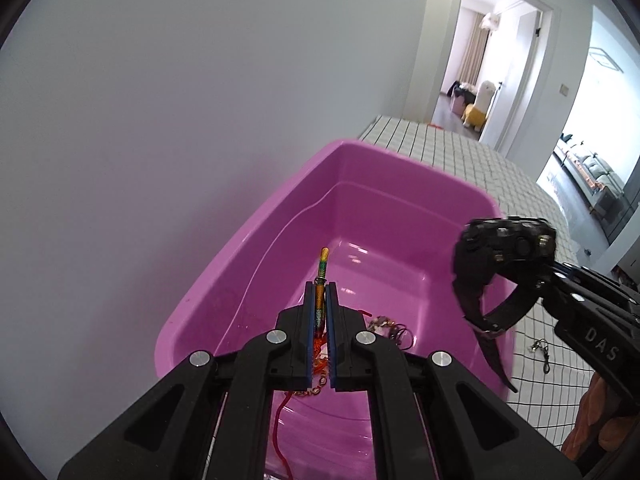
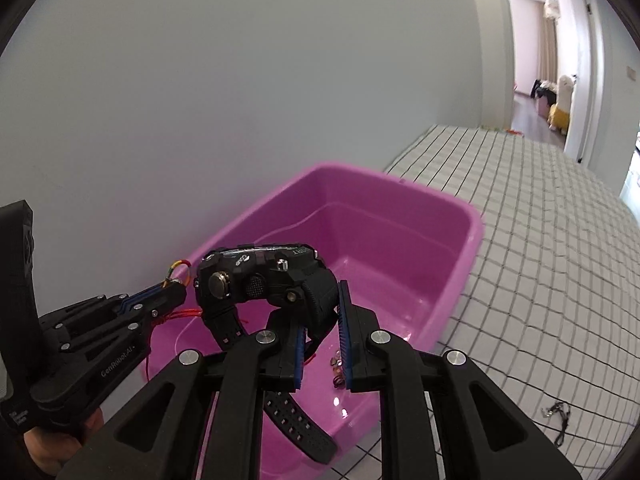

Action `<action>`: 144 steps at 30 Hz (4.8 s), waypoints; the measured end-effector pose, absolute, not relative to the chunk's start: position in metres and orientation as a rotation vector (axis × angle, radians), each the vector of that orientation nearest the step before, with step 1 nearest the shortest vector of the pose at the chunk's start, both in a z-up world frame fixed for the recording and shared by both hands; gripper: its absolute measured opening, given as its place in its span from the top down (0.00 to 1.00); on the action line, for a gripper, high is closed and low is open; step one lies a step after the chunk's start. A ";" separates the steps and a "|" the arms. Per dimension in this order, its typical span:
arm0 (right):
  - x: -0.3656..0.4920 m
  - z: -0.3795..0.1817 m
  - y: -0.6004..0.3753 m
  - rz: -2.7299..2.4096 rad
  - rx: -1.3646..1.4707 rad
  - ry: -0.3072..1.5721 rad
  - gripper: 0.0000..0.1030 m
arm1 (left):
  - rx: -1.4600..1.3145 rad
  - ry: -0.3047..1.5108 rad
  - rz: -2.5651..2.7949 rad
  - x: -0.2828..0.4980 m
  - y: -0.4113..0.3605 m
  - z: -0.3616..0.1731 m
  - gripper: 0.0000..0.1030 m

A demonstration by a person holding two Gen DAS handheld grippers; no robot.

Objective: Organize jewelry

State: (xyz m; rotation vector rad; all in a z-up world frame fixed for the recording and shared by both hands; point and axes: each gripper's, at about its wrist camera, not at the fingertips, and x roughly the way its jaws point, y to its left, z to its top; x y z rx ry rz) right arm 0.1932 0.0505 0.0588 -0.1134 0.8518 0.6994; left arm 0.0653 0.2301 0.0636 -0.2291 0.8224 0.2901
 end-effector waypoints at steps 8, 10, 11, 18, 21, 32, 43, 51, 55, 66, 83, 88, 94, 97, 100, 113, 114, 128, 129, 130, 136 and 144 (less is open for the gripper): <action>0.214 0.029 0.080 0.674 -0.199 0.943 0.86 | -0.252 0.934 0.316 0.087 0.242 0.031 0.94; 0.222 0.019 0.083 0.656 -0.211 0.989 0.85 | -0.261 0.961 0.332 0.088 0.245 0.026 0.90; 0.223 0.017 0.083 0.646 -0.210 1.001 0.83 | -0.259 0.974 0.346 0.088 0.247 0.023 0.84; 0.223 0.023 0.082 0.629 -0.218 0.970 0.48 | -0.245 0.932 0.409 0.078 0.258 0.033 0.12; 0.222 0.030 0.077 0.628 -0.209 0.958 0.45 | -0.250 0.953 0.412 0.078 0.259 0.034 0.12; 0.217 0.032 0.071 0.621 -0.186 1.012 0.39 | -0.255 0.990 0.422 0.078 0.255 0.045 0.06; 0.204 0.037 0.066 0.601 -0.182 1.087 0.35 | -0.249 1.032 0.429 0.075 0.246 0.051 0.06; 0.196 0.043 0.067 0.575 -0.233 1.174 0.34 | -0.248 1.066 0.432 0.067 0.244 0.058 0.06; 0.193 0.046 0.063 0.564 -0.237 1.209 0.34 | -0.235 1.070 0.441 0.061 0.241 0.063 0.06; 0.180 0.049 0.060 0.566 -0.262 1.245 0.34 | -0.234 1.075 0.436 0.047 0.234 0.068 0.06; 0.176 0.053 0.052 0.559 -0.254 1.245 0.34 | -0.229 1.064 0.439 0.043 0.231 0.071 0.06; 0.176 0.055 0.051 0.560 -0.249 1.242 0.34 | -0.223 1.062 0.440 0.042 0.230 0.072 0.06; 0.174 0.055 0.051 0.560 -0.247 1.242 0.34 | -0.223 1.061 0.440 0.040 0.229 0.073 0.06; 0.173 0.055 0.051 0.562 -0.249 1.242 0.34 | -0.222 1.061 0.440 0.041 0.229 0.073 0.06; 0.171 0.055 0.051 0.561 -0.248 1.241 0.34 | -0.221 1.061 0.440 0.041 0.229 0.073 0.06; 0.169 0.055 0.050 0.559 -0.249 1.247 0.34 | -0.210 1.061 0.443 0.039 0.228 0.073 0.06; 0.169 0.055 0.050 0.559 -0.250 1.247 0.34 | -0.210 1.062 0.443 0.039 0.227 0.073 0.06; 0.169 0.056 0.048 0.556 -0.249 1.245 0.34 | -0.212 1.063 0.445 0.039 0.228 0.072 0.06; 0.169 0.056 0.048 0.556 -0.249 1.245 0.34 | -0.211 1.063 0.445 0.039 0.228 0.072 0.06; 0.170 0.056 0.048 0.555 -0.251 1.244 0.34 | -0.208 1.063 0.446 0.040 0.228 0.072 0.06; 0.170 0.057 0.048 0.554 -0.252 1.243 0.34 | -0.209 1.066 0.443 0.040 0.228 0.073 0.06; 0.171 0.057 0.048 0.554 -0.250 1.241 0.34 | -0.211 1.047 0.438 0.038 0.228 0.074 0.06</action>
